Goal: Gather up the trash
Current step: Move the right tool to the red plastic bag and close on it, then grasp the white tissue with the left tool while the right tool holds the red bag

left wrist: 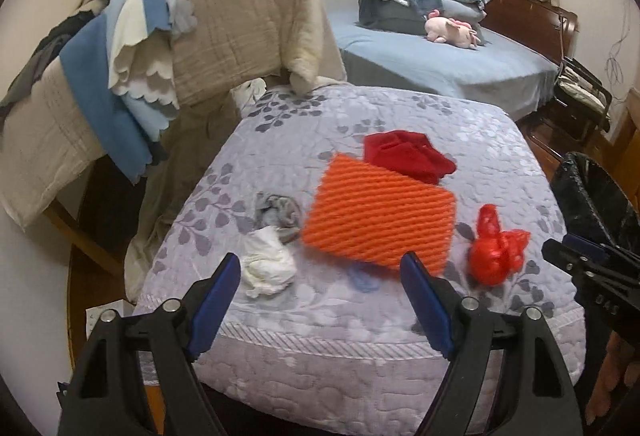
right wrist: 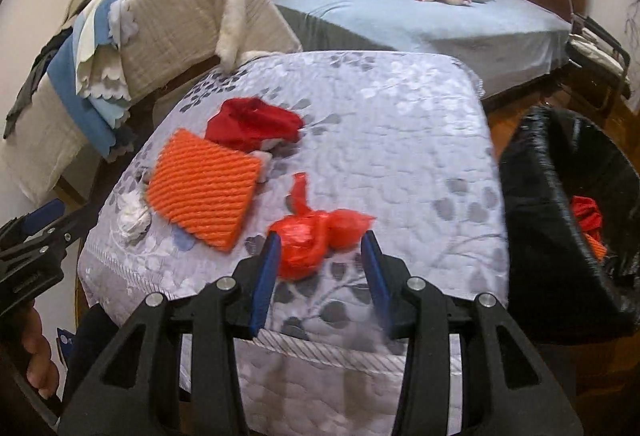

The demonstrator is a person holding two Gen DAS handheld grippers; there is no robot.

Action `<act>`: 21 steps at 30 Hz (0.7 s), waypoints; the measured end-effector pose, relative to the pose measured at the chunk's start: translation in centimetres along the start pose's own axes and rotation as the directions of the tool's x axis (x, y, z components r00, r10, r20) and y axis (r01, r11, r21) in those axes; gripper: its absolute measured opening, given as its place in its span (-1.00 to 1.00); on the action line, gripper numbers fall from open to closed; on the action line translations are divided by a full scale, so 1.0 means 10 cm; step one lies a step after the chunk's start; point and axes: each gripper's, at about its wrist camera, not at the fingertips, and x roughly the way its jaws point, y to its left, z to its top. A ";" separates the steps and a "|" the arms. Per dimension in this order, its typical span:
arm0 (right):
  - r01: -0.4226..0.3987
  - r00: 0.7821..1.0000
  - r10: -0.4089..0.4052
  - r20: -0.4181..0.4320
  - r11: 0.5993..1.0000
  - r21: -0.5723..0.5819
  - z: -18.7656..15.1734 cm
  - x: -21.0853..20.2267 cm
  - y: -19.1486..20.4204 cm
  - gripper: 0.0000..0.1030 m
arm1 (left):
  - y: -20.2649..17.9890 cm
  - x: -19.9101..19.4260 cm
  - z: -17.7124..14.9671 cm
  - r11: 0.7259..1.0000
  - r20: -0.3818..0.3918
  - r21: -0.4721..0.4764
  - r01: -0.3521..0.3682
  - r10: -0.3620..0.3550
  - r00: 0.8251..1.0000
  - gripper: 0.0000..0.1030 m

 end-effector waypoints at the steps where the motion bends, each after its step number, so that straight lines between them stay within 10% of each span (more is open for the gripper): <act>1: 0.003 1.000 -0.003 -0.005 1.000 -0.001 0.00 0.05 0.03 -0.17 | 0.05 0.05 -0.02 1.000 -0.006 -0.003 0.000 0.000 1.000 0.57; 21: -0.005 0.995 -0.001 -0.104 0.999 -0.051 0.10 0.76 0.29 -0.43 | 0.54 0.60 -0.11 0.998 -0.075 -0.065 -0.008 0.003 0.997 0.56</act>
